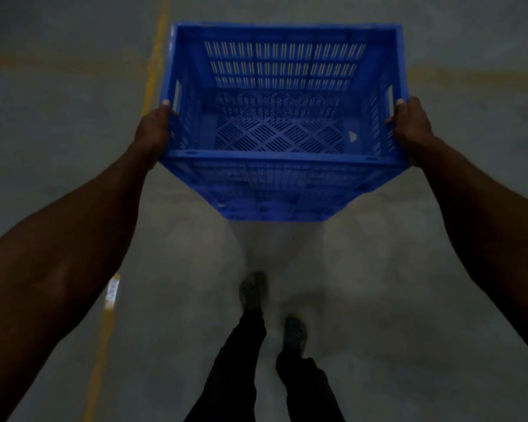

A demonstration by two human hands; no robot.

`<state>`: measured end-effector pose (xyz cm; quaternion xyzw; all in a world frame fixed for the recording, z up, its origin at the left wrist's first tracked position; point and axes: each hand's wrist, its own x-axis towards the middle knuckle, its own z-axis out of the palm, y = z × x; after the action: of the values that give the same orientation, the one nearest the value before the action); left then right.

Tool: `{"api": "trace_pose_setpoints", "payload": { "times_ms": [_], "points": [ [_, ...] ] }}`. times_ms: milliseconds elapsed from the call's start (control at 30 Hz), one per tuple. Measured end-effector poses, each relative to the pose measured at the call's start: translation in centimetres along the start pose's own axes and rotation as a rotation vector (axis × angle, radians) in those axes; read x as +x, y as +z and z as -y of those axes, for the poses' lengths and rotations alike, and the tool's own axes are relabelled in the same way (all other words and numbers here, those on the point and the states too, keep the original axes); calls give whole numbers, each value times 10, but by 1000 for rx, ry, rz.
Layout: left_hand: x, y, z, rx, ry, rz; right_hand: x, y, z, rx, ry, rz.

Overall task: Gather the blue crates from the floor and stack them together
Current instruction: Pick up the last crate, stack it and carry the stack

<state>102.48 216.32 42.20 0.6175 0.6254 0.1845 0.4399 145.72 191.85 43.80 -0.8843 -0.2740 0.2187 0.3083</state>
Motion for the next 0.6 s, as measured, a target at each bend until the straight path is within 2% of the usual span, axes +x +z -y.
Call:
{"api": "trace_pose_setpoints", "payload": {
  "times_ms": [133, 433, 600],
  "points": [
    [8, 8, -7, -21, -4, -29, 16, 0, 10, -16, 7, -19],
    [-8, 5, -1, -25, 8, -23, -8, 6, -8, 35, 34, -44],
    [10, 5, -7, 50, 36, -24, 8, 5, -3, 42, 15, -42]
  ]
}}
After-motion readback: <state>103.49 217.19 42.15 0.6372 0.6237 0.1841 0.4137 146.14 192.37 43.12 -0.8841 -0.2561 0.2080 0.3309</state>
